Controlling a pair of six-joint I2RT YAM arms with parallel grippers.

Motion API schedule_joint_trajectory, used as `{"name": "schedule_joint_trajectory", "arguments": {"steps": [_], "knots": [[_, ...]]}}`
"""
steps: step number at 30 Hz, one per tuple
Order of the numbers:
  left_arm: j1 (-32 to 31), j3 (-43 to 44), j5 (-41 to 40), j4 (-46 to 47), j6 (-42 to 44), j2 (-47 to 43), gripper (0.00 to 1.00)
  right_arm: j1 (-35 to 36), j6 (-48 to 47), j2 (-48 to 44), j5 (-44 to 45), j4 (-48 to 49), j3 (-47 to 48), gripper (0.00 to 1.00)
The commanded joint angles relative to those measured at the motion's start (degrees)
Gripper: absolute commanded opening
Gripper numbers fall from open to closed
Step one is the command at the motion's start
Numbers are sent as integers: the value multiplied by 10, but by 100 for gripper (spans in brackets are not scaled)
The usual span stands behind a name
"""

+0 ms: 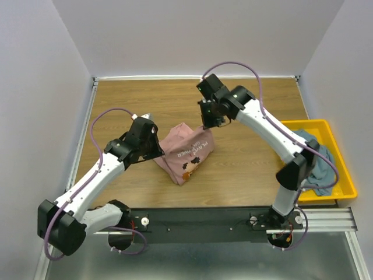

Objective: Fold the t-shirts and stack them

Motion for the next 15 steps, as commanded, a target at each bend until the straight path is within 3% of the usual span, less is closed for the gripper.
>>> {"name": "schedule_joint_trajectory", "arguments": {"steps": [1, 8, 15], "knots": [[82, -28, 70, 96, 91, 25, 0, -8, -75, 105, -2, 20, 109, 1], [148, -83, 81, 176, 104, 65, 0, -21, -112, 243, -21, 70, 202, 1], [186, -122, 52, 238, 98, 91, 0, -36, -106, 279, -45, 187, 141, 2]]}}
